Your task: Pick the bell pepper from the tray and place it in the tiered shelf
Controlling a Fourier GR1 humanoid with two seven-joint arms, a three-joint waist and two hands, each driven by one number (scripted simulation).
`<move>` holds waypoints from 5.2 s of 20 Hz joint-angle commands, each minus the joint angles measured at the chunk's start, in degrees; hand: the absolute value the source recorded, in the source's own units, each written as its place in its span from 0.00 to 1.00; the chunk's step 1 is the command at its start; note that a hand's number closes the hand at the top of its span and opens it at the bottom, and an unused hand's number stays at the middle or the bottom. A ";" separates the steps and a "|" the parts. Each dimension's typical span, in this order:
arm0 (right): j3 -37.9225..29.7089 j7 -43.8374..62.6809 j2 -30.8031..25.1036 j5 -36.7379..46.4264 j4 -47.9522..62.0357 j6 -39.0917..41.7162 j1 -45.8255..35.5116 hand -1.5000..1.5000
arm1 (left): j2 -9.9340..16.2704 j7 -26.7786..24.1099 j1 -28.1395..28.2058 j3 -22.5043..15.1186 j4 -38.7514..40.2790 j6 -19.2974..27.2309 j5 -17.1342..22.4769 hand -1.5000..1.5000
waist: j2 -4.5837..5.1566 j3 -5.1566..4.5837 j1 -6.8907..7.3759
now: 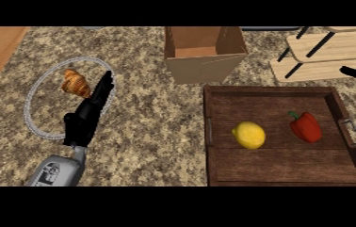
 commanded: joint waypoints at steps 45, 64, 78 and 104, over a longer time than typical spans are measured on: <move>-1.27 -4.05 27.16 37.63 7.89 3.29 -2.78 0.00 | -8.71 1.62 -0.53 9.67 0.16 -9.91 -9.69 0.50 | 0.12 0.02 0.42; 1.72 -13.92 26.91 45.94 11.39 2.85 3.60 1.00 | -10.67 5.57 2.87 9.36 -7.27 -9.07 -12.83 0.50 | 0.00 0.03 0.25; 4.57 -5.48 38.47 50.31 -1.23 -1.93 9.14 1.00 | -10.98 4.01 2.37 10.83 -5.57 -10.88 -11.73 0.50 | -0.10 0.00 -0.08; -9.26 27.71 46.32 31.88 -41.44 0.54 -7.65 1.00 | -11.51 1.54 1.53 11.17 -1.75 -10.43 -12.92 0.50 | -0.18 -0.06 -0.08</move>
